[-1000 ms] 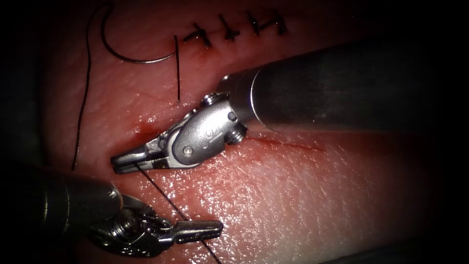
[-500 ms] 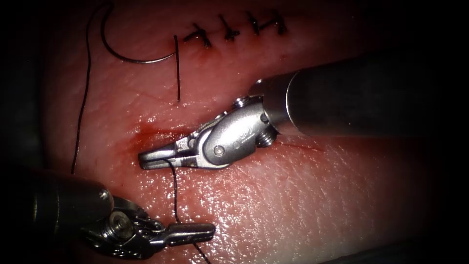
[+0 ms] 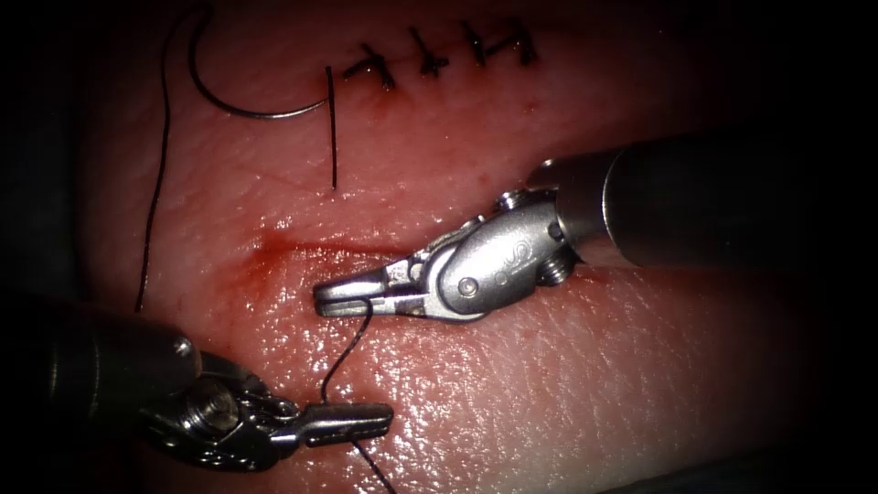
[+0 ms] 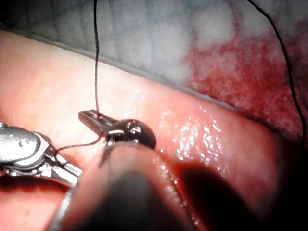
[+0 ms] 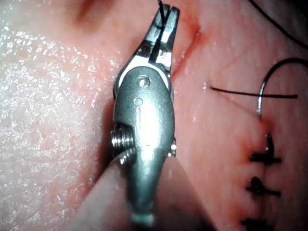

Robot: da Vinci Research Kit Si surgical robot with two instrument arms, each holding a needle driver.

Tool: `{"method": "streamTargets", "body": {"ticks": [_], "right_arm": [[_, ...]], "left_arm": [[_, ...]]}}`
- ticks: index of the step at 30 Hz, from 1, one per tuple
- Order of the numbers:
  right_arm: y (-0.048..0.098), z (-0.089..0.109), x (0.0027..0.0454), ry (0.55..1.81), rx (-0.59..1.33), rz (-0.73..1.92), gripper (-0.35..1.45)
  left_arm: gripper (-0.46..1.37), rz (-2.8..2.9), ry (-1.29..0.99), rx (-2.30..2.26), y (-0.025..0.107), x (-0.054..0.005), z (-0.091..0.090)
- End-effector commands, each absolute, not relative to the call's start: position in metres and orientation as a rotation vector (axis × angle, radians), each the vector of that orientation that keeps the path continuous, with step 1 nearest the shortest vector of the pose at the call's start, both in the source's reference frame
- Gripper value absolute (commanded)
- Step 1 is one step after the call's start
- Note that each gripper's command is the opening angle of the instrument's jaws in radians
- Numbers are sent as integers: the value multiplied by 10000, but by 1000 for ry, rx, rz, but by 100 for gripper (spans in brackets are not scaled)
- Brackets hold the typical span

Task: Wound Closure
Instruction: Regrasp suture to increase length of working suture

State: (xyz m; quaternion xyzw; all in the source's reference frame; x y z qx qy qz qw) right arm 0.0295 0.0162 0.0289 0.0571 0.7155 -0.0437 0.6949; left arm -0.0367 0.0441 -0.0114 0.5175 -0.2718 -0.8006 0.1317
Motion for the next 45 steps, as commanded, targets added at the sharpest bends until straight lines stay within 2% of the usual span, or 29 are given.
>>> {"method": "streamTargets", "body": {"ticks": [1, 5, 6, 8, 12, 14, 16, 45], "right_arm": [[158, 290, 293, 1590, 139, -62, -35], [163, 297, 288, 1579, 172, 15, -35], [164, 299, 287, 1578, 177, 30, -35], [169, 303, 286, 1577, 176, 49, -35], [178, 310, 287, 1576, 177, 85, -35], [182, 312, 287, 1576, 175, 97, -35], [189, 316, 288, 1576, 172, 111, -35], [255, 381, 294, 1427, 202, 157, -35]], "left_arm": [[-35, -2329, -785, 1494, 442, -368, -113], [-31, -2338, -784, 1495, 446, -369, -110], [10, -2335, -787, 1490, 447, -369, -110], [56, -2336, -791, 1484, 449, -371, -109], [91, -2326, -851, 1475, 454, -377, -111], [90, -2314, -904, 1468, 455, -380, -112], [79, -2308, -959, 1464, 455, -384, -114], [75, -2298, -1173, 1397, 445, -432, -98]]}}
